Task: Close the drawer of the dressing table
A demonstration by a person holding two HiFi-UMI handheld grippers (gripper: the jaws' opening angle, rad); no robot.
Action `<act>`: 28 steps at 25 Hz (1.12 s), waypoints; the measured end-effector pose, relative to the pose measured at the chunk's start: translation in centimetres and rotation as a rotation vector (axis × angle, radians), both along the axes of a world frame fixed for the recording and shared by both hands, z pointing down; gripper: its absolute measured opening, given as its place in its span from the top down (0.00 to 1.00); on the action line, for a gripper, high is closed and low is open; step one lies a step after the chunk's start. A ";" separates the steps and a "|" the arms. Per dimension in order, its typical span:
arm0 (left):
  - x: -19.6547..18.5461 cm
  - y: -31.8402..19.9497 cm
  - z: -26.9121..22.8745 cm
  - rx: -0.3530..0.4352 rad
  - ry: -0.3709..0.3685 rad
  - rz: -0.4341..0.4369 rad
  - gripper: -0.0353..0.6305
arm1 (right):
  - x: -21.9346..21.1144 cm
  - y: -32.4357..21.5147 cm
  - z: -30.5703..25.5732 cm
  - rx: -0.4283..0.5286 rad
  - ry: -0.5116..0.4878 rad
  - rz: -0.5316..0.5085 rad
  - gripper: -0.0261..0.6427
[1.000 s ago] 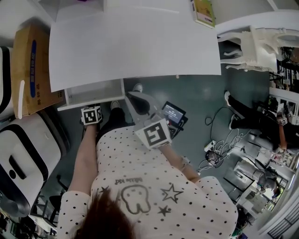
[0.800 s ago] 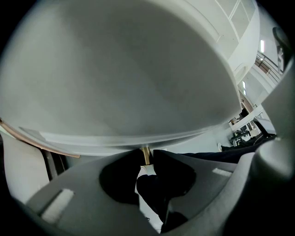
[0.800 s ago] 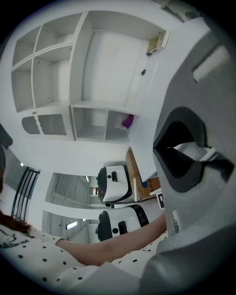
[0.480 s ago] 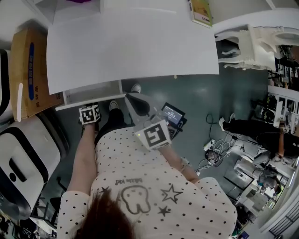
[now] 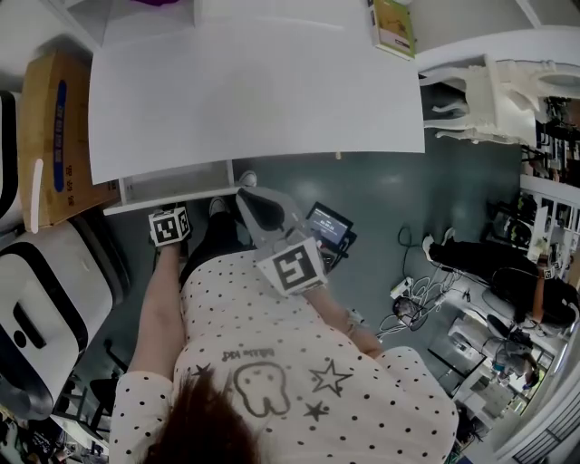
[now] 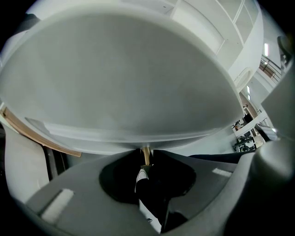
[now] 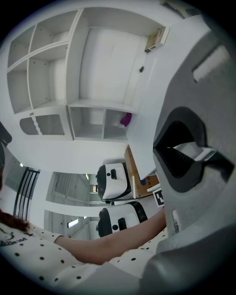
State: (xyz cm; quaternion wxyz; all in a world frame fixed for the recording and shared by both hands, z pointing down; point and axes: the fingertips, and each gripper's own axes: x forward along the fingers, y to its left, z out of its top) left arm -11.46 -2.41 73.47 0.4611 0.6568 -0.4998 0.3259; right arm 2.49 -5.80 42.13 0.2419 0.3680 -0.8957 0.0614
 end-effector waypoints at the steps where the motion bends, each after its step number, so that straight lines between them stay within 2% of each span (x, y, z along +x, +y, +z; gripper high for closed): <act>1: 0.0 0.0 0.0 0.000 -0.006 -0.006 0.82 | 0.1 -0.3 0.0 0.003 -0.002 -0.013 0.96; 8: -0.1 0.2 -0.1 -0.016 -0.043 -0.059 0.82 | 1.7 -2.6 -0.8 0.005 0.007 -0.132 0.96; 13: -0.6 0.3 -0.3 0.019 -0.068 -0.115 0.82 | 2.5 -2.9 0.2 0.008 -0.018 -0.193 0.96; 21: -0.8 -0.2 -0.3 0.046 -0.057 -0.182 0.82 | 2.1 -2.9 1.2 -0.043 -0.013 -0.232 0.96; 28: -0.8 0.1 -0.3 0.029 -0.053 -0.182 0.82 | 1.6 -3.4 1.0 -0.038 -0.009 -0.213 0.96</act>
